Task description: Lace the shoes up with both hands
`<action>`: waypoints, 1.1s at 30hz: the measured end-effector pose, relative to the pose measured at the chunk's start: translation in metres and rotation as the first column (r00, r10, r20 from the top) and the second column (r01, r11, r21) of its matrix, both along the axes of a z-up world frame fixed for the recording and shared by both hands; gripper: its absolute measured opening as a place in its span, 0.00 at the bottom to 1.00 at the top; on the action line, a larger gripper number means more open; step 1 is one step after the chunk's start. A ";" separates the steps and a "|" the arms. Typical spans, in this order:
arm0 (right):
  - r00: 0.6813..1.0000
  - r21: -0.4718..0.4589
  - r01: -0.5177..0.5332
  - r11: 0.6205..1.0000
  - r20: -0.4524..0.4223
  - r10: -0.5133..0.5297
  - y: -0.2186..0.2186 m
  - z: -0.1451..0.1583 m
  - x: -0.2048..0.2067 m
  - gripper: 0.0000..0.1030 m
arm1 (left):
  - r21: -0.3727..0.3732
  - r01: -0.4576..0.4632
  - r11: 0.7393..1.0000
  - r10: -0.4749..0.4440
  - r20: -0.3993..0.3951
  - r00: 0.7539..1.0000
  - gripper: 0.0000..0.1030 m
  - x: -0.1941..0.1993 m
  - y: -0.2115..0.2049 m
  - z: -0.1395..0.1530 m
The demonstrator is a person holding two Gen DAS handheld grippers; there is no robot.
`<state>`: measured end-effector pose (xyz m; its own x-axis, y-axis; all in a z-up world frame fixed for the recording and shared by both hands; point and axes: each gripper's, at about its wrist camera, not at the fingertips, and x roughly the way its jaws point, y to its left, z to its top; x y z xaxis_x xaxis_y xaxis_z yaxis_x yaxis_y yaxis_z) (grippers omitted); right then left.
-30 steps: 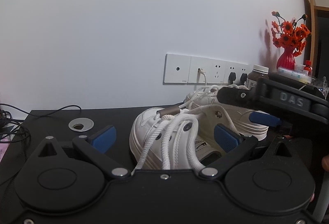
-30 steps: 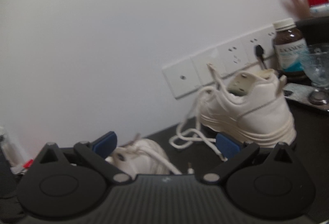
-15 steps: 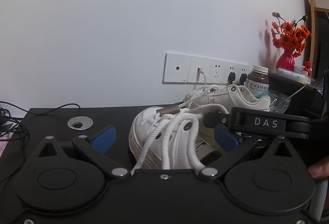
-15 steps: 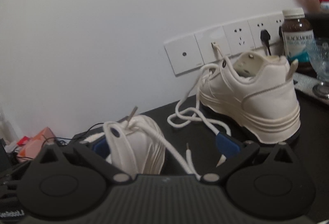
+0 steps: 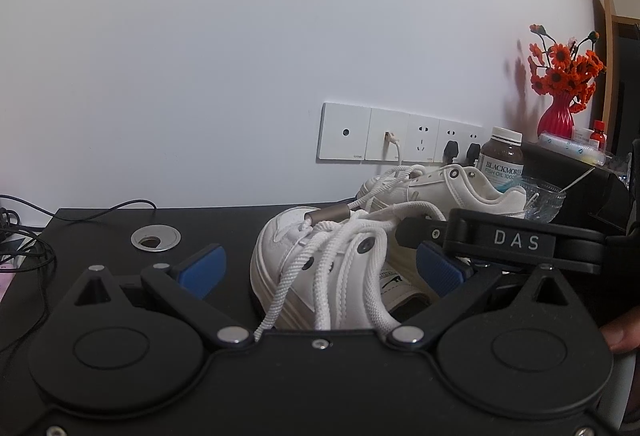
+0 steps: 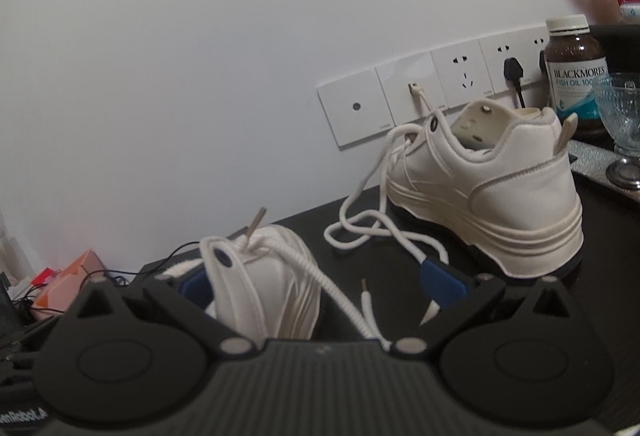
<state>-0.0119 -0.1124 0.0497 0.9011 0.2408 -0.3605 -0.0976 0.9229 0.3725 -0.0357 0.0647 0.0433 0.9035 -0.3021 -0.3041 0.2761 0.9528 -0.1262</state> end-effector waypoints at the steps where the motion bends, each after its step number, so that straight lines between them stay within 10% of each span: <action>1: 1.000 0.001 -0.001 1.000 -0.001 0.001 0.000 0.000 0.000 1.00 | 0.000 0.000 1.000 0.000 0.000 1.000 1.00 0.000 0.000 0.000; 33: 1.000 0.039 -0.008 0.999 -0.020 0.009 0.001 -0.006 0.008 1.00 | -0.012 0.003 1.000 -0.003 -0.012 1.000 1.00 0.004 0.002 -0.002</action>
<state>-0.0036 -0.1118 0.0441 0.8918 0.2627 -0.3684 -0.0977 0.9068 0.4102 -0.0315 0.0672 0.0415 0.8988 -0.3087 -0.3113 0.2777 0.9503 -0.1406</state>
